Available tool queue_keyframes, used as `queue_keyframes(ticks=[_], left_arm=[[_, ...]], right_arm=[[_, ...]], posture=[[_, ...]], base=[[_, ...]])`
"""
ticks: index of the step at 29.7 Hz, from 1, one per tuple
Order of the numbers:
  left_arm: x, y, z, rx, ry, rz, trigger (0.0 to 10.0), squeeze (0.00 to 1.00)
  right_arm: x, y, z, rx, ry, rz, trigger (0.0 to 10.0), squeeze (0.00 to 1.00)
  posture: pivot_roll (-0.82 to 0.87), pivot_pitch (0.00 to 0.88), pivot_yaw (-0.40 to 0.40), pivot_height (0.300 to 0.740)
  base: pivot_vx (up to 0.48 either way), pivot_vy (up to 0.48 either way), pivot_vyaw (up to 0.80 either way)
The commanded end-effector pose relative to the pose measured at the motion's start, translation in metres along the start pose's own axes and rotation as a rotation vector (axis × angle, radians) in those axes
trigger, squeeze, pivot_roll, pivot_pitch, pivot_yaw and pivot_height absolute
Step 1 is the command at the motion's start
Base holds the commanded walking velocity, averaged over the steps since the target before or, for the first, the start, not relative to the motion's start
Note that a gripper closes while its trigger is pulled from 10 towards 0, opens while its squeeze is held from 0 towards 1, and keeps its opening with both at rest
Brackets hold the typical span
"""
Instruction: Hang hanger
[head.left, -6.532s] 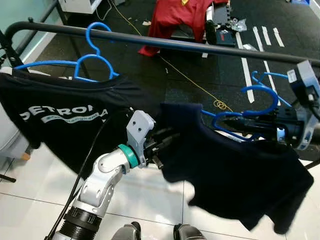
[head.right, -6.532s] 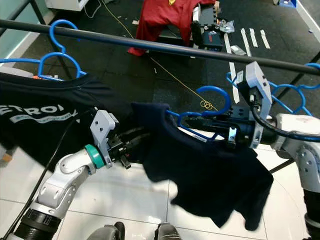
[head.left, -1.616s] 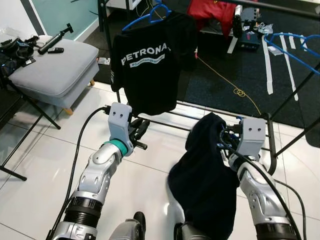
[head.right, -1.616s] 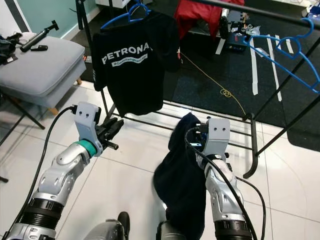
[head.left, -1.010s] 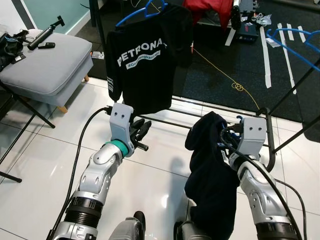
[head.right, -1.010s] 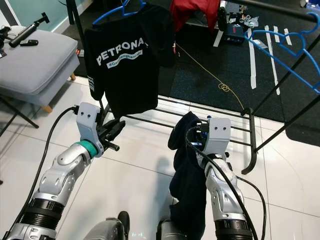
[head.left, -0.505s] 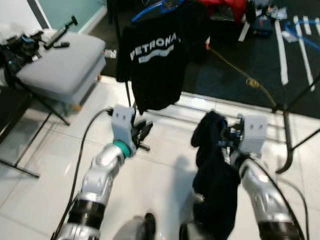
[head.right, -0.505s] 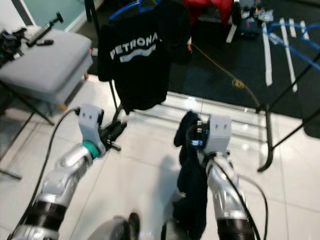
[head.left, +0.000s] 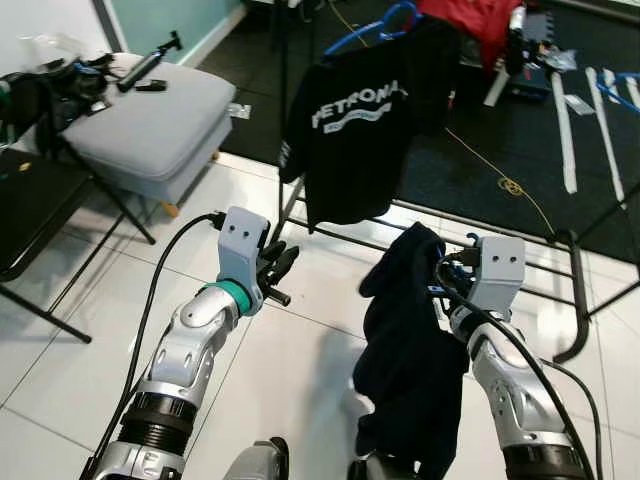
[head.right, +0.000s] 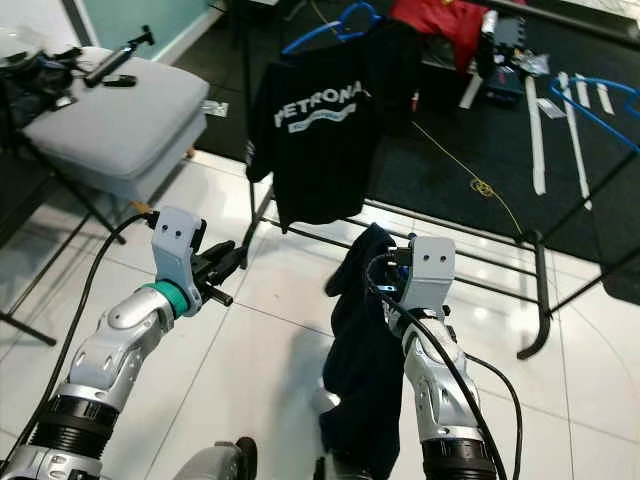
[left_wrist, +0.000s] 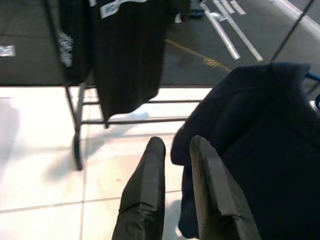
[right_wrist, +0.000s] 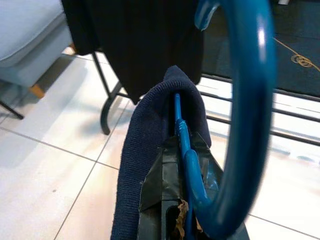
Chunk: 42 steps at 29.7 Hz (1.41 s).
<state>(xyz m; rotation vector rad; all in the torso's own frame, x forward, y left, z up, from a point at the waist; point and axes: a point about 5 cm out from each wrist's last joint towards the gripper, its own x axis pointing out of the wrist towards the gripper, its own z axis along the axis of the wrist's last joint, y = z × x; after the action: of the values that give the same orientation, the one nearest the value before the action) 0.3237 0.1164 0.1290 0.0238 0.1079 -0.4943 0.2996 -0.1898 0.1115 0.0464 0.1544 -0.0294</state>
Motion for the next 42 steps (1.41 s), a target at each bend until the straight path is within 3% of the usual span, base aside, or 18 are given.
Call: queue_keyframes(ticks=[1, 5, 10, 24, 42], left_arm=[[0.0, -0.006, -0.005, -0.009, 0.02, -0.024, 10.0, 0.0], [0.002, -0.005, -0.005, -0.029, 0.026, 0.0, 10.0, 0.0], [0.003, -0.003, -0.007, 0.003, 0.04, 0.018, 10.0, 0.0], [-0.001, 0.011, -0.013, -0.017, 0.04, 0.135, 10.0, 0.0], [0.001, 0.011, -0.008, -0.041, -0.008, 0.164, 10.0, 0.0]], right_arm=[[-0.003, -0.007, 0.001, 0.006, -0.013, -0.029, 10.0, 0.0], [-0.002, -0.008, 0.001, 0.007, -0.013, -0.031, 10.0, 0.0], [-0.002, -0.009, 0.003, 0.005, -0.018, -0.034, 10.0, 0.0], [0.004, 0.001, 0.002, -0.016, -0.013, -0.008, 10.0, 0.0], [0.011, 0.003, 0.006, -0.016, 0.004, -0.004, 10.0, 0.0]], posture=[[-0.07, 0.074, 0.054, 0.74], [-0.07, 0.077, 0.055, 0.74], [-0.06, 0.078, 0.054, 0.74], [-0.05, 0.081, 0.046, 0.74], [-0.06, 0.083, 0.041, 0.74]], base=[[0.0, -0.48, 0.0], [0.0, -0.12, 0.0], [0.0, 0.0, 0.0], [0.0, 0.0, 0.0], [0.0, 0.0, -0.8]])
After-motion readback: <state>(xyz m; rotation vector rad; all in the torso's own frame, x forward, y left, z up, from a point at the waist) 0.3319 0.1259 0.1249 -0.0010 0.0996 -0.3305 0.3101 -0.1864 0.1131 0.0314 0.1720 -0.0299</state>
